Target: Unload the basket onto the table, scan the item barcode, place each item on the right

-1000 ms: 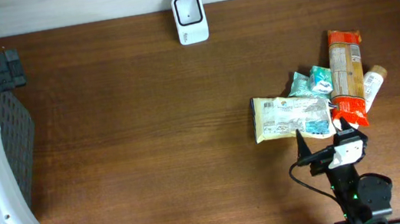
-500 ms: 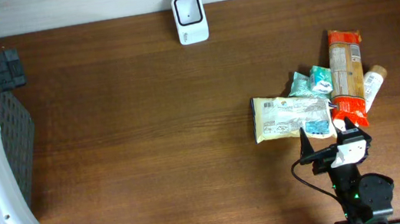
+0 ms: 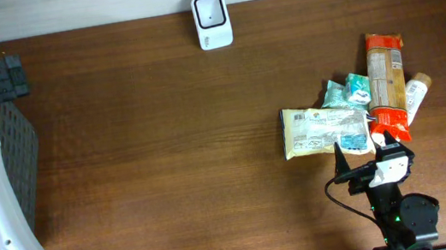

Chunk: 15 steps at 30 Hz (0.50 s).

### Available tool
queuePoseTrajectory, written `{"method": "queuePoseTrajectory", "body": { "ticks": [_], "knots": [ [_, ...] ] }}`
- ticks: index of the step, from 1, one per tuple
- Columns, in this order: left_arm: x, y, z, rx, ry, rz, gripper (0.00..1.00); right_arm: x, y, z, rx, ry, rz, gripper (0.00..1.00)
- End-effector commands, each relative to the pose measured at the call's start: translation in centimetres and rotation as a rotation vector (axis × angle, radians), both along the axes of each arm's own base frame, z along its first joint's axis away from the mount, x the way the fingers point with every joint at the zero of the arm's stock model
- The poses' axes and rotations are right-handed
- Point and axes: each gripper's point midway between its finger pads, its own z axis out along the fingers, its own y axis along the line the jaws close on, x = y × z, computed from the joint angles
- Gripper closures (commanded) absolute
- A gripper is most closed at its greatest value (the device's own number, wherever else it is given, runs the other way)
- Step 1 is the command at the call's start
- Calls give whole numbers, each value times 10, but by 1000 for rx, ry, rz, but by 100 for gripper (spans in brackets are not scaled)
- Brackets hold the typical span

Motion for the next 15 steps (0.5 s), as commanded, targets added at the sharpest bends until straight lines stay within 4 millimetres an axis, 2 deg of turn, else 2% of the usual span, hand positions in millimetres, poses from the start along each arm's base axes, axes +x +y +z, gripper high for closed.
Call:
{"method": "queuePoseTrajectory", "body": {
  "ticks": [1,3,6,7,9,12,15],
  "knots": [
    [-4,-1,15,15,-32,-6,1,0,-3,-2,1,-1,-16,1],
    [-10,-5,27,24,-60,-11,1,0,-3,-2,1,-1,-16,1],
    [-26,-31,64,48,-148,-58,1,0,-3,-2,1,-1,-16,1],
    [-33,-50,82,57,-192,-99,1,0,-3,-2,1,-1,-16,1],
    [-42,-79,98,61,-237,-167,1,0,-3,-2,1,-1,-16,1],
    [-63,-115,103,55,-264,-255,1,0,-3,-2,1,-1,-16,1],
    [-84,-125,80,33,-254,-273,1,0,-3,-2,1,-1,-16,1]
  ]
}}
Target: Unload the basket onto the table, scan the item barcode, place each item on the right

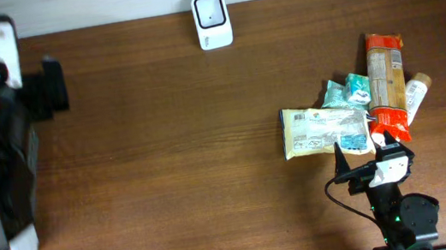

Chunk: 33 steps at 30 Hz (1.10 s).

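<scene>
A white barcode scanner (212, 20) stands at the table's far edge. At the right lies a heap of items: a pale yellow packet (325, 130), a tall orange-and-red package (385, 78), a teal packet (349, 90) and a small bottle (415, 93). My right gripper (363, 148) is open at the near edge of the yellow packet, with nothing between its fingers. My left arm fills the left edge, and its black gripper end (49, 86) points right, far from the items. Its jaws cannot be made out.
The brown table (166, 150) runs from the scanner to the heap. The left arm's bulky black and white body covers the table's left edge. A cable (335, 188) loops beside the right wrist.
The left arm has shifted: its black gripper end now sits farther right and lower, and its body covers more of the left edge. The right gripper and the items have not moved.
</scene>
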### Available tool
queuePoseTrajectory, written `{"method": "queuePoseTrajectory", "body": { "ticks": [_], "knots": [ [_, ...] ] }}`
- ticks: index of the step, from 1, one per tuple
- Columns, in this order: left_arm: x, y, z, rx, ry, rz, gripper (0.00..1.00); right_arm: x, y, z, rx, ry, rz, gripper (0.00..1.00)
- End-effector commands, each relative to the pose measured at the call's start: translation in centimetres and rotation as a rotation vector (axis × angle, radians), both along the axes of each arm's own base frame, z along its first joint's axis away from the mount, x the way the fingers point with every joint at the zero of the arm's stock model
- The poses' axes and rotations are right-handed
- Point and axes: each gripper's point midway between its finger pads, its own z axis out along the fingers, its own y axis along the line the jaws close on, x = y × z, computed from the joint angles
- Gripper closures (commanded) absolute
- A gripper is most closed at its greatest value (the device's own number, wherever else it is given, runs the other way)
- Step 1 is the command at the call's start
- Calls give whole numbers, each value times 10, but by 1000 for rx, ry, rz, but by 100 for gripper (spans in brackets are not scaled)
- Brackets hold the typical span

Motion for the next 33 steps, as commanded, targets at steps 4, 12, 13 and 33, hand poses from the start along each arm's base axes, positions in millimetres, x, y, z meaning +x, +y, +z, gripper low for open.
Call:
{"method": "queuePoseTrajectory", "body": {
  "ticks": [4,12,13,33],
  "knots": [
    [-29,-28,-78,-97,27,-109,1,0,-3,-2,0,-1,-16,1],
    [-54,-57,-129,-85,-428,-273,1,0,-3,-2,0,0,-16,1],
    [-58,-59,-134,-82,-461,-282,1,0,-3,-2,0,-1,-16,1],
    [-99,-53,-271,-9,-406,-257,1,0,-3,-2,0,0,-16,1]
  ]
}}
